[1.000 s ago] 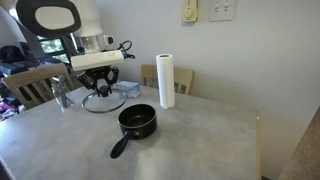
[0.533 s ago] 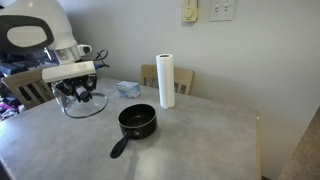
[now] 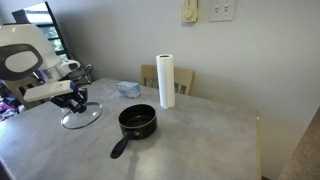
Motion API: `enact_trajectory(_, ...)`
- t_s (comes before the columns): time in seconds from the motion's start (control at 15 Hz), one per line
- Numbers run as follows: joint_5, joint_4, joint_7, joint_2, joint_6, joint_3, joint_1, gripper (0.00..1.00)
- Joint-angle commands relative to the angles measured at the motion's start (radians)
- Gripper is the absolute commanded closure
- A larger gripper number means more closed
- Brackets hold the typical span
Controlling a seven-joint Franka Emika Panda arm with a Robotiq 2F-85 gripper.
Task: Take the lid off the pot
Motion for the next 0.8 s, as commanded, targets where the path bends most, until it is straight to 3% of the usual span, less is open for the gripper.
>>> enact_trajectory(0.0,-0.189,-0.002,0.244,0.037,0.021,-0.045,0.034,0.84)
enact_trajectory(0.33,-0.327,0.017,0.466,0.093,-0.007,-0.099,0.088,0.84)
enact_trajectory(0.73,-0.266,0.016,0.494,0.162,0.051,-0.064,0.065,0.84)
